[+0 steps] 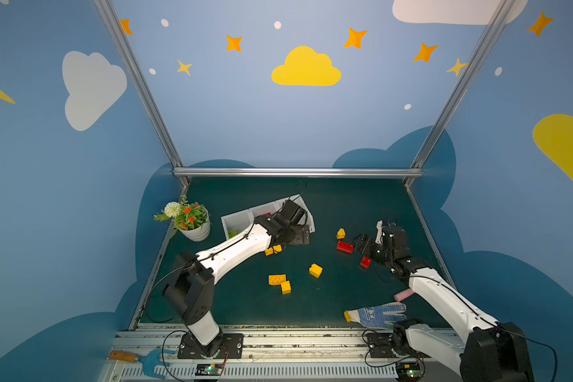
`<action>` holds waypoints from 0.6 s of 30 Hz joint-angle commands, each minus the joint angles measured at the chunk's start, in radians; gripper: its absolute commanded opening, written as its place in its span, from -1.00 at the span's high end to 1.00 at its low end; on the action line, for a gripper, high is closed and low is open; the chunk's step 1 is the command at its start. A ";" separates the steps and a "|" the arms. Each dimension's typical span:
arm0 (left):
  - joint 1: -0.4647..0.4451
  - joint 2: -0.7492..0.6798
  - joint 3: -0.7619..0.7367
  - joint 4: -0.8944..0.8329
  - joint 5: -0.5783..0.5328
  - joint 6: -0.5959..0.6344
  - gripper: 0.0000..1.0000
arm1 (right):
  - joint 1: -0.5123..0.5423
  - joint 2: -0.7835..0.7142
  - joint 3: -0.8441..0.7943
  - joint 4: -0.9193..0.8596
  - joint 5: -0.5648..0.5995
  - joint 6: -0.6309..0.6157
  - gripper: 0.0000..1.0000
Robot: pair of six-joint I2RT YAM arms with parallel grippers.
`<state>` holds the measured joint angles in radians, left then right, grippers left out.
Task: Sort the legos into containers by color
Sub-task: 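Withdraw the right arm while the left gripper reaches to a red brick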
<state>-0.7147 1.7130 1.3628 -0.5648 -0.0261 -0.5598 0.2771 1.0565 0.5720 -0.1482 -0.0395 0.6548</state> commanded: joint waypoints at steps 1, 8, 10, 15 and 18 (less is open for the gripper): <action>-0.020 0.077 0.068 -0.001 0.022 -0.057 -0.94 | -0.009 -0.052 -0.035 0.057 0.100 0.059 -0.73; -0.060 0.231 0.185 0.000 0.022 -0.105 -0.91 | -0.008 -0.070 -0.109 0.124 0.157 0.120 -0.73; -0.071 0.268 0.215 0.000 0.021 -0.114 -0.90 | -0.007 -0.059 -0.103 0.109 0.167 0.134 -0.73; -0.092 0.360 0.296 -0.008 0.034 -0.128 -0.88 | -0.008 -0.076 -0.089 0.068 0.205 0.131 -0.74; -0.105 0.410 0.345 -0.009 0.047 -0.126 -0.87 | -0.009 -0.107 -0.106 0.069 0.242 0.136 -0.74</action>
<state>-0.8112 2.0941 1.6672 -0.5575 0.0078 -0.6739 0.2718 0.9825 0.4713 -0.0727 0.1448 0.7788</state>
